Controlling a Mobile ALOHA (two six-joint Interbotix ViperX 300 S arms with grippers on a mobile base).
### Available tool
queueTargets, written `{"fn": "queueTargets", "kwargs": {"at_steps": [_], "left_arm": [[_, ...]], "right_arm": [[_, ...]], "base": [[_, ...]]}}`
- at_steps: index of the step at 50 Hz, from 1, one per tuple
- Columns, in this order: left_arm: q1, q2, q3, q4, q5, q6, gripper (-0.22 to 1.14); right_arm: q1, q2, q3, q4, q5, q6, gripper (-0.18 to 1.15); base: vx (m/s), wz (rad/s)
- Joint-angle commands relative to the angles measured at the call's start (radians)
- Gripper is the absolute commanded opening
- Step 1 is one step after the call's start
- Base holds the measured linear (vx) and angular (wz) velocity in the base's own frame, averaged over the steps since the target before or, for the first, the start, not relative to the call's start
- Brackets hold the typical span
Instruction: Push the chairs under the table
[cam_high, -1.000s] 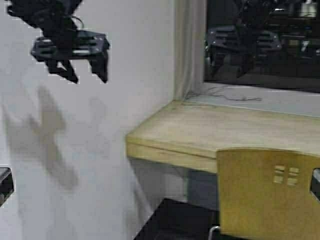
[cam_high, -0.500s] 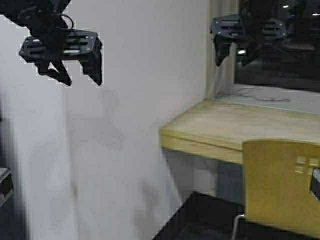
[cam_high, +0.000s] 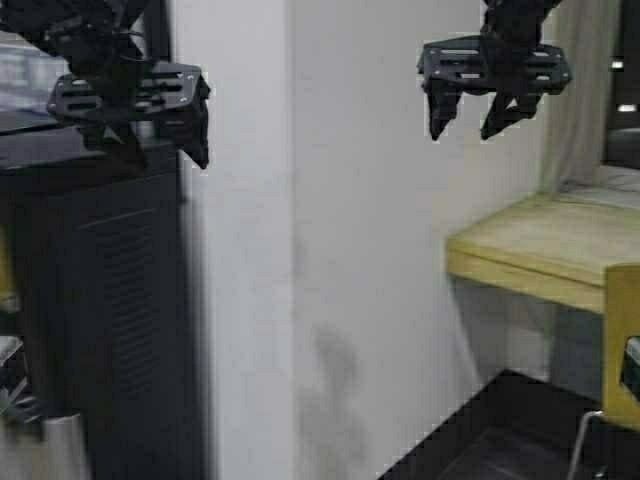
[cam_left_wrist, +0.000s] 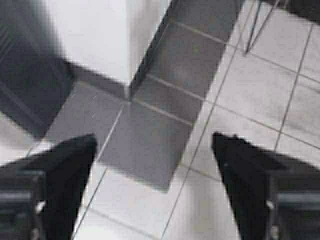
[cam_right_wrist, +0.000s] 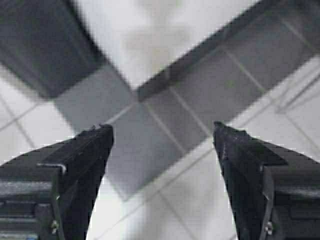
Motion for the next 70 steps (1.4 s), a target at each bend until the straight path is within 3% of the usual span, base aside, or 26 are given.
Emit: {"fn": "queueTargets", "kwargs": {"at_steps": [1, 16, 70], "left_arm": [[-0.003, -0.009, -0.031, 0.000, -0.002, -0.002, 1.00], [0.002, -0.081, -0.037, 0.012, 0.077, 0.006, 1.00], [0.014, -0.023, -0.092, 0.026, 0.118, -0.023, 1.00]], "right_arm": [[-0.005, -0.020, -0.002, 0.002, 0.012, 0.003, 0.94], [-0.005, -0.020, -0.021, 0.002, 0.015, 0.000, 0.94], [-0.012, 0.029, -0.055, -0.008, 0.041, -0.005, 0.94]], "base": [[-0.35, 0.28], [-0.34, 0.09], [-0.35, -0.07]]}}
